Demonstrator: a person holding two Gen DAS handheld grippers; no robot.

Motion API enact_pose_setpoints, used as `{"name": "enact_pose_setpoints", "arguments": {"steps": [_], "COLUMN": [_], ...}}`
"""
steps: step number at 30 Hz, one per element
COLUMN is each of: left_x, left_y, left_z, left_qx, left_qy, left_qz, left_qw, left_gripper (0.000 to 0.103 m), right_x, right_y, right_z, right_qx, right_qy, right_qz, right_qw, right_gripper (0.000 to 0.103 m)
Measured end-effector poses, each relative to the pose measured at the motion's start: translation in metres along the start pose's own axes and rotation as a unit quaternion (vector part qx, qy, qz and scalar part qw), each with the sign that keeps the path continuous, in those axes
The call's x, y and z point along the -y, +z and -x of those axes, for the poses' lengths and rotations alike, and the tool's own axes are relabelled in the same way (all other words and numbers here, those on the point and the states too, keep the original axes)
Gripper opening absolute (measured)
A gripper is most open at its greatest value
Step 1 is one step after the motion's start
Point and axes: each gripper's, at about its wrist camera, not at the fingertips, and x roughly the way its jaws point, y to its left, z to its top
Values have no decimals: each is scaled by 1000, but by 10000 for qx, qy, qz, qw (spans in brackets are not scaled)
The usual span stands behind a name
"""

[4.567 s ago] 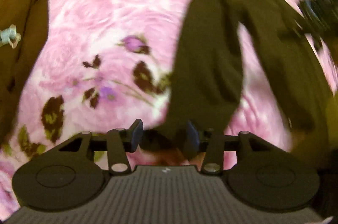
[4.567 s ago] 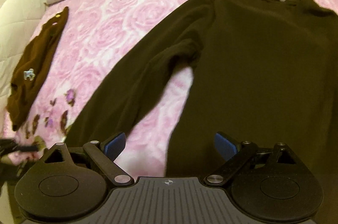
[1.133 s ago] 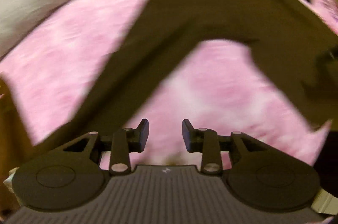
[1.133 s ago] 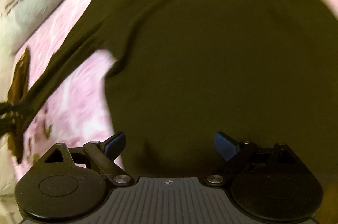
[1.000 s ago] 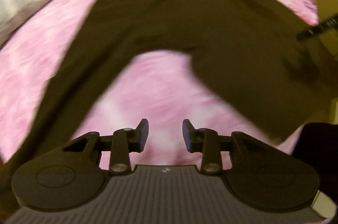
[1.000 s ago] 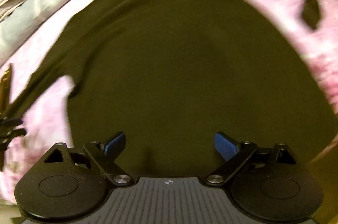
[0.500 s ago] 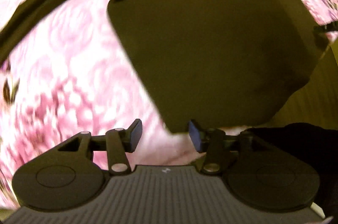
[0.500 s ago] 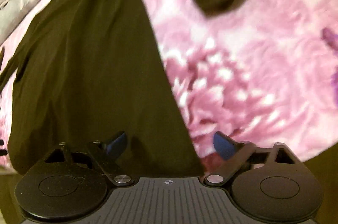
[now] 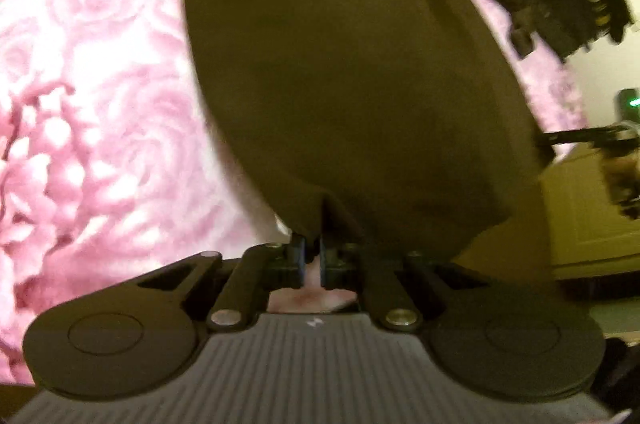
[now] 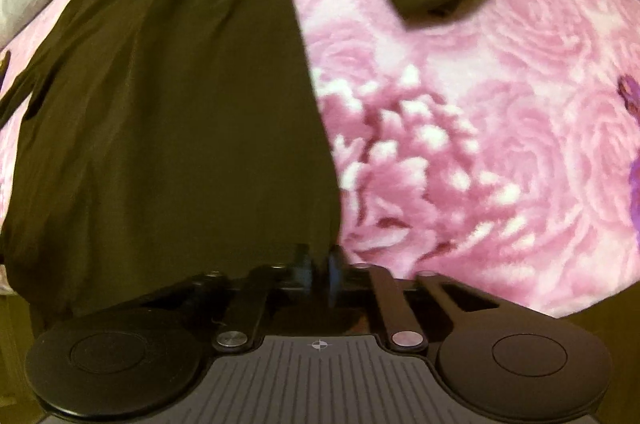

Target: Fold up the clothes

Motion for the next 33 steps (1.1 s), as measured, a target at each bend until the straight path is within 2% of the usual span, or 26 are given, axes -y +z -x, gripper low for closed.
{"name": "enact_pose_setpoints", "arguments": {"steps": [3, 6, 8, 9, 11, 12, 13, 15, 19, 20, 22, 26, 28, 30, 31, 32, 33], "left_x": [1, -5, -8, -9, -4, -2, 0, 5, 16, 17, 14, -2, -10, -16, -19, -18, -18], "left_y": [-2, -4, -10, -9, -10, -10, -10, -7, 1, 2, 2, -4, -7, -7, -7, -6, -5], "left_z": [21, 22, 16, 15, 1, -5, -9, -12, 25, 35, 41, 27, 19, 15, 13, 8, 4], "left_qx": [112, 156, 181, 182, 130, 95, -8, -208, -551, -587, -653, -766, -676, -453, -351, -333, -315], "left_qy": [-179, -247, -219, -228, -265, -284, -314, -409, -497, -462, -177, 212, 286, 185, 130, 43, -43], "left_qz": [-197, -152, -164, -159, -163, -169, -211, -326, -432, -438, -391, -144, 11, 270, 390, 440, 491], "left_qw": [9996, 9995, 9995, 9994, 9994, 9994, 9993, 9984, 9963, 9962, 9969, 9967, 9973, 9984, 9985, 9985, 9983], "left_gripper": [5, 8, 32, 36, 36, 34, 26, 5, 4, 0, 0, 0, 1, 16, 36, 46, 46], "right_x": [-15, -22, -24, -25, -25, -24, -22, -18, -22, -24, -27, -28, -27, -25, -24, -24, -23], "right_y": [5, 5, 1, -2, -8, -10, -9, -10, 0, 2, 6, 5, -1, -5, -8, -9, -10], "right_z": [4, 9, 10, 11, 14, 15, 13, 20, 46, 51, 58, 35, 22, 14, 13, 12, 12], "right_qx": [24, 149, 165, 172, 188, 203, 222, 288, 503, 534, 573, 337, 209, 196, 201, 200, 200], "right_qy": [-59, -57, -100, -120, -160, -191, -224, -261, -559, -672, -846, -949, -910, -852, -816, -786, -757], "right_qz": [165, 119, 134, 143, 148, 135, 123, 88, 227, 228, 203, 161, 122, 99, 87, 92, 97], "right_qw": [9998, 9998, 9997, 9997, 9996, 9995, 9994, 9992, 9969, 9961, 9946, 9948, 9956, 9961, 9964, 9967, 9969], "right_gripper": [4, 4, 3, 3, 3, 3, 3, 3, 3, 3, 3, 3, 3, 3, 3, 3, 3]}}
